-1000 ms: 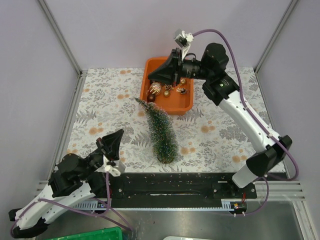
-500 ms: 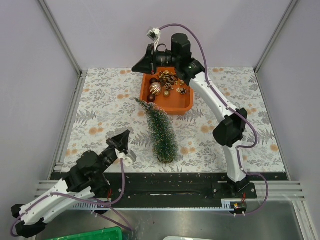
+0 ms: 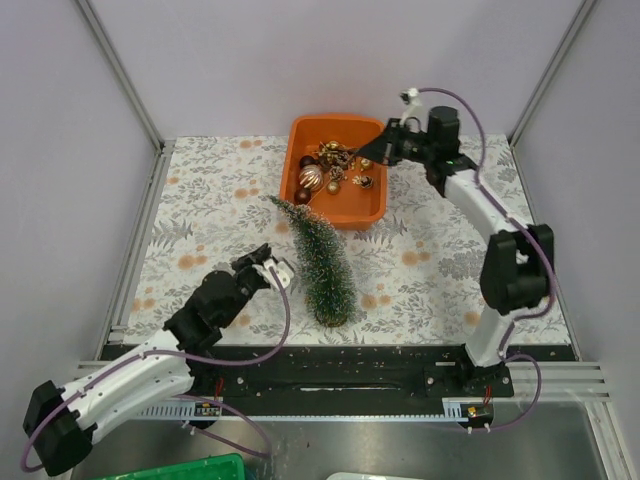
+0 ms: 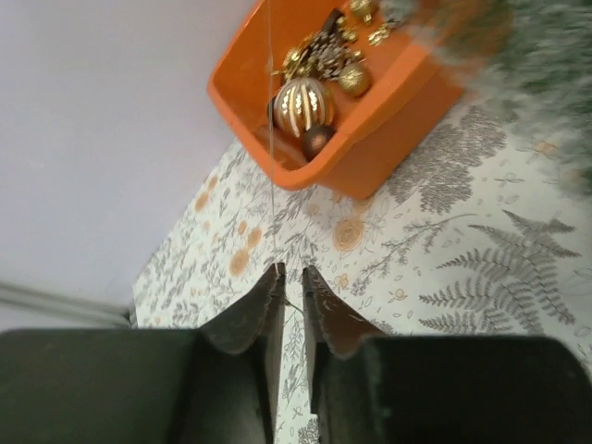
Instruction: Decorate the small christmas tree
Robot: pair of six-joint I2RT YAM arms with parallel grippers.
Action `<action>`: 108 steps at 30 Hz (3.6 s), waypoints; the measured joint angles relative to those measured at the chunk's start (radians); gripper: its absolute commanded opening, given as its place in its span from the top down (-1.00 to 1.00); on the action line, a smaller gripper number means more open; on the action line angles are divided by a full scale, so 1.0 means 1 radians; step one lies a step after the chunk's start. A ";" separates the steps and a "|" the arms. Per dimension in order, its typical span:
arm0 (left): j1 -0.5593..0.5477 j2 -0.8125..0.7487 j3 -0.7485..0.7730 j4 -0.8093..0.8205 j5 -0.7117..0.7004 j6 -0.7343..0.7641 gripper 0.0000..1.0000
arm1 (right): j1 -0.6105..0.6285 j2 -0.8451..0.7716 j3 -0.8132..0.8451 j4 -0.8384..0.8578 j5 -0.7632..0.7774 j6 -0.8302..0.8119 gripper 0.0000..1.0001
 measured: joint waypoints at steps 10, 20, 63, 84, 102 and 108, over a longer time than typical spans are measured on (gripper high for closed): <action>0.137 0.114 0.216 -0.049 0.046 -0.269 -0.33 | -0.212 -0.521 -0.395 0.163 0.137 0.070 1.00; 0.151 0.062 0.295 -0.224 0.131 -0.432 -0.41 | -0.268 -0.920 -0.580 -0.030 0.360 0.039 1.00; 0.264 -0.087 0.570 -0.600 0.505 -0.599 0.12 | -0.262 -1.481 -0.556 -0.415 -0.365 0.481 1.00; -0.024 0.370 0.882 -0.652 0.905 -0.478 -0.37 | 0.332 -0.919 -0.424 -0.311 -0.075 0.071 1.00; -0.026 0.217 0.732 -0.641 0.961 -0.545 -0.45 | 0.474 -0.707 -0.202 -0.463 0.039 -0.186 1.00; 0.027 0.210 0.647 -0.493 0.969 -0.774 -0.49 | 0.582 -0.615 -0.101 -0.509 0.097 -0.245 1.00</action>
